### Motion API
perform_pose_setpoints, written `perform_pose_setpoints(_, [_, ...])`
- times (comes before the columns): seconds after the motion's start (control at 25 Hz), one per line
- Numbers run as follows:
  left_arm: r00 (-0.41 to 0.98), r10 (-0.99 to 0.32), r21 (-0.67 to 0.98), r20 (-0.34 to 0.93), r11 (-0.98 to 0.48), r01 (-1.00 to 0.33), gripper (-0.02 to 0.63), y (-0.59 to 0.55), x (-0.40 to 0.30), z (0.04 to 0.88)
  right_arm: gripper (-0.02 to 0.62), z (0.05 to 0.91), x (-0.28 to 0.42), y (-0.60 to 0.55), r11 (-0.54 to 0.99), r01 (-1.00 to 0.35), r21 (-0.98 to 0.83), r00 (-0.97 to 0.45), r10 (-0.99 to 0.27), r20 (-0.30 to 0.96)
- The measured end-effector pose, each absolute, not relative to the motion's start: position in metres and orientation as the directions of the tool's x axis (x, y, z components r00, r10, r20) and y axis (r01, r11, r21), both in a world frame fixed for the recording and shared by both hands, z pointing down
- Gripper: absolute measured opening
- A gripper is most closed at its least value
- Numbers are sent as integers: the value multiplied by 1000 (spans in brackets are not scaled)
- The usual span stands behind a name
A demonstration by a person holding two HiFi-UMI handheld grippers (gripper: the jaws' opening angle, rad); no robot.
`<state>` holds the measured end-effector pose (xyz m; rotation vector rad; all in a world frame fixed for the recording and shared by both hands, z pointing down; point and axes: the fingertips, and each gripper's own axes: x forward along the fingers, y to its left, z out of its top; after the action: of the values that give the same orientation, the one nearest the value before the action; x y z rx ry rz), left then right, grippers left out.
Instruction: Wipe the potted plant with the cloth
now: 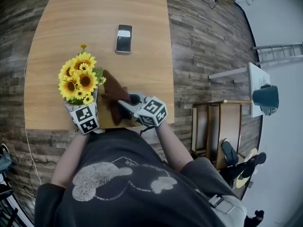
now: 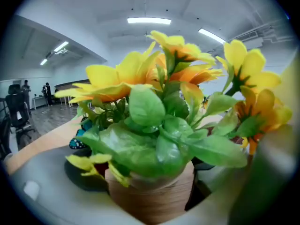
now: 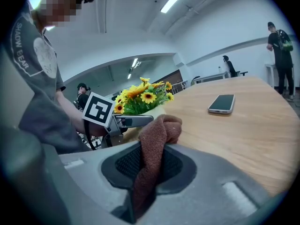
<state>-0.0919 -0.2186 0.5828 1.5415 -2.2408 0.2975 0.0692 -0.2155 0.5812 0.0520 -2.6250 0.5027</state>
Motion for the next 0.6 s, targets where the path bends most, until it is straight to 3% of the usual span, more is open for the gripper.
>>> perform_pose_setpoints(0.28, [-230, -867, 89, 442, 298, -951, 508, -213, -93, 583, 57, 579, 68, -220, 934, -130, -333, -895, 34, 445])
perform_pose_setpoints(0.6, [-51, -909, 10, 413, 61, -998, 462, -204, -97, 575, 57, 572, 39, -240, 958, -140, -248, -889, -11, 457])
